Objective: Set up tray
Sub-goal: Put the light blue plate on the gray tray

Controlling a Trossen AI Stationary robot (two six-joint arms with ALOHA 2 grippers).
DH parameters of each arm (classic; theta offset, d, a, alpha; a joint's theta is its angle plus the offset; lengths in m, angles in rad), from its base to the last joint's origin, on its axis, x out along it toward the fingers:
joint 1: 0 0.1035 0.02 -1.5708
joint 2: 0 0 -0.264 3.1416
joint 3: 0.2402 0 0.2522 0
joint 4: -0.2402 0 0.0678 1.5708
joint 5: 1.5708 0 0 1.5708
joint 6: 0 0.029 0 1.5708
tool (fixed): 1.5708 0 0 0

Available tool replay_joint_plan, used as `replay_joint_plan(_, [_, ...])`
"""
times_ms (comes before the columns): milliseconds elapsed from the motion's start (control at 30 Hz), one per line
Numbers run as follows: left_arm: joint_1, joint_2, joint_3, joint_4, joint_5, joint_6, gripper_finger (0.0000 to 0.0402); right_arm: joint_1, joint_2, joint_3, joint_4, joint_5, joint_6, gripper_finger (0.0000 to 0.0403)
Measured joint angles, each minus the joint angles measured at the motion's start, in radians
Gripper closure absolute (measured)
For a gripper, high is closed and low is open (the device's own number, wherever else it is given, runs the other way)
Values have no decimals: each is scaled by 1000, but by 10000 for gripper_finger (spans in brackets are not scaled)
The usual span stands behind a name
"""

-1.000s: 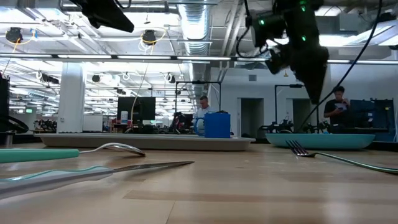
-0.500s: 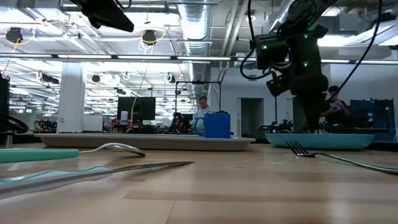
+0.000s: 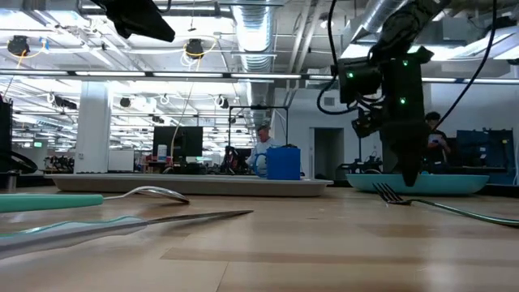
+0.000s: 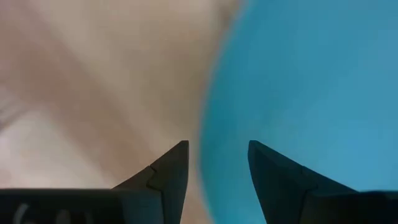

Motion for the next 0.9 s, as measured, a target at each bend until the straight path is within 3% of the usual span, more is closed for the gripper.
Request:
replay_joint_plan(167, [0, 0, 0, 0, 1, -12, 319, 3, 0, -32, 5, 52, 16, 277])
replay_joint_plan(433, [0, 0, 0, 0, 1, -18, 319, 47, -2, -38, -1, 42, 57, 389])
replay_joint_plan(633, [0, 0, 0, 0, 1, -19, 319, 168, -2, -6, -75, 30, 141, 396])
replay_joint_plan(900, [0, 0, 0, 4, 1, -19, 319, 387, -16, 253, -226, 34, 220, 400])
